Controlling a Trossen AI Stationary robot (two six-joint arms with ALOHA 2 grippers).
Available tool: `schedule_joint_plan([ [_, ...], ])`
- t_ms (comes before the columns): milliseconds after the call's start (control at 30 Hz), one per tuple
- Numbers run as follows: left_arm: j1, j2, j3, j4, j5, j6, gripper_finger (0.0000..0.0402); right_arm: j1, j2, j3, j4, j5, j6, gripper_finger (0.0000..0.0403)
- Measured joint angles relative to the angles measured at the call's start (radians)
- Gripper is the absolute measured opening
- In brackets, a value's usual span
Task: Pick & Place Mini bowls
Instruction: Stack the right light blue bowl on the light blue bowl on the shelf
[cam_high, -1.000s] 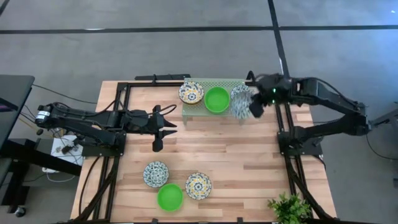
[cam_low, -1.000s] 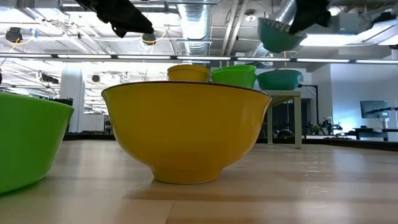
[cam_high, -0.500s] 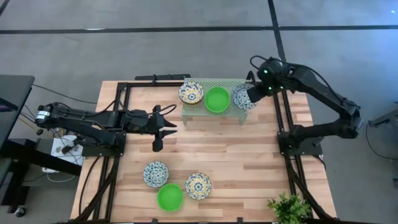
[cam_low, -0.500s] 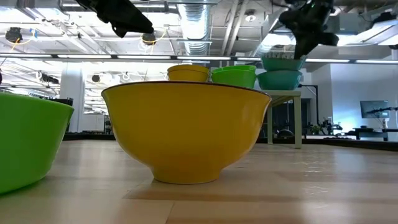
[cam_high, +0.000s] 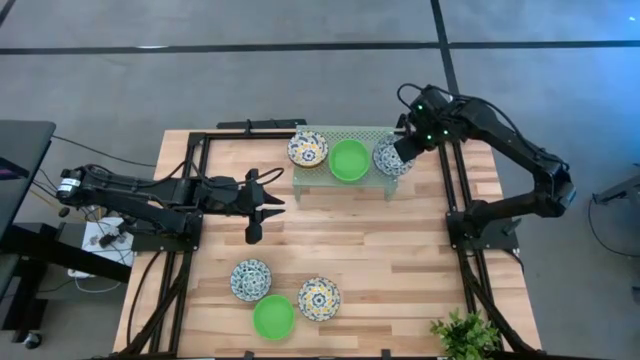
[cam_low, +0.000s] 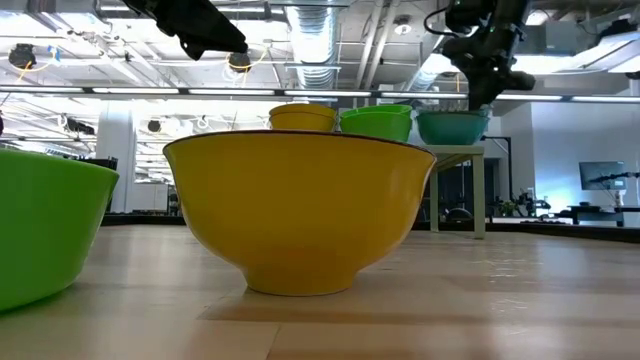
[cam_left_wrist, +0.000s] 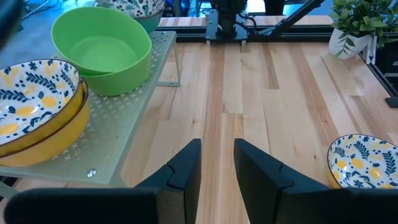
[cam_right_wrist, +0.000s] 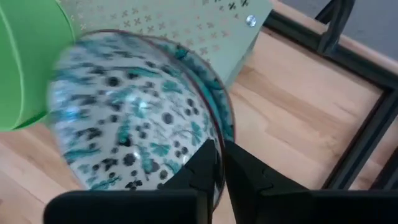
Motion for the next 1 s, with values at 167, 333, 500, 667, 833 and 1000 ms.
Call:
schedule_joint_plan([
  [167,0.000,0.000,0.000,0.000,0.000,0.000,0.0097,0.000,0.000,0.000,0.001,0.000,-0.011,0.0045],
  [333,0.000,0.000,0.000,0.000,0.000,0.000,0.0097,0.000,0.000,0.000,0.029,0.000,-0.011,0.0050],
  [500,0.000,0.000,0.000,0.000,0.000,0.000,0.0097,0.000,0.000,0.000,0.051,0.000,-0.011,0.0051],
  [667,0.000,0.000,0.000,0.000,0.000,0.000,0.0097,0.001,0.000,0.000,0.031,0.000,-0.011,0.0050],
  [833,0.000,0.000,0.000,0.000,0.000,0.000,0.0097,0.001,0.000,0.000,-0.008,0.000,-0.010,0.0024],
  [1000,0.000,0.000,0.000,0.000,0.000,0.000,0.0097,0.009,0.000,0.000,0.014,-0.006,-0.008,0.0012],
])
